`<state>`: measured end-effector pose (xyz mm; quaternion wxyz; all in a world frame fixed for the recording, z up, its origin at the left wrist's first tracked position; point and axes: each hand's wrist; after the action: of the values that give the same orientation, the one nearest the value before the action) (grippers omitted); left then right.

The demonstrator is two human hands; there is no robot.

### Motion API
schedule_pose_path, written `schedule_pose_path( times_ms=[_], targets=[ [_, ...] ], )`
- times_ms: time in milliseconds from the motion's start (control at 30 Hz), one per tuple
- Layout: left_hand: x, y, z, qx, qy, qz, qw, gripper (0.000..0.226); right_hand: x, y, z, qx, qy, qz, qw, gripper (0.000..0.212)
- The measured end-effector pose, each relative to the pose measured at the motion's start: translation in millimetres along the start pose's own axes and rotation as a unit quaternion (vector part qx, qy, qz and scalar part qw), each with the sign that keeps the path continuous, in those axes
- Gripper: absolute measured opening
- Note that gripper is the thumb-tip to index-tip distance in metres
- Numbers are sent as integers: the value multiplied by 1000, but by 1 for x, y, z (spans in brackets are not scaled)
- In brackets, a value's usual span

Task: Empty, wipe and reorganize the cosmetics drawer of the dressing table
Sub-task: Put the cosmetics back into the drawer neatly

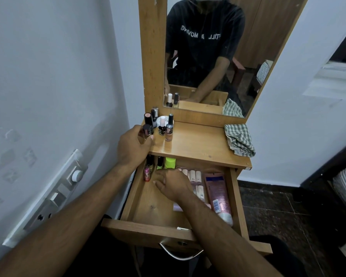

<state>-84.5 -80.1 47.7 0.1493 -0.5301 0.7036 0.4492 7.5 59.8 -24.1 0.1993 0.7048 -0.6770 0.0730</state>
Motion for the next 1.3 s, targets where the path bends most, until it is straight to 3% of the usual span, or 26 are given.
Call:
schedule_pose_path(
  times_ms=[267,400,600,800,967,1300],
  targets=[
    [-11,-33,-25,1,-64,16,998,20,-4,0,-8,-106,52,30,993,22],
    [-10,-58,-30,51,-88,15,995,17,-8,0,-10,-150,63,54,985,23],
    [0,-65,-21,105,18,52,993,32,-10,0,-9,-163,89,87,979,21],
    [5,-58,-10,145,95,101,980,23,-14,-2,-14,-151,102,99,978,21],
    [14,-56,0,170,169,105,965,39,-14,-2,-14,-151,105,95,978,22],
    [4,-65,8,127,293,58,946,36,-13,0,-10,-145,97,77,982,23]
  ],
)
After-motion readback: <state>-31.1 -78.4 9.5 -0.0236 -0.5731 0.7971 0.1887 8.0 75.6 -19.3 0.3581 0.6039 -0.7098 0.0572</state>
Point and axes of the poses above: each hand's wrist, its own y-axis towards the middle knuckle, its own z-axis out of the palm, x = y × z, and after that the axes turned 5 degrees about -x, right-handed
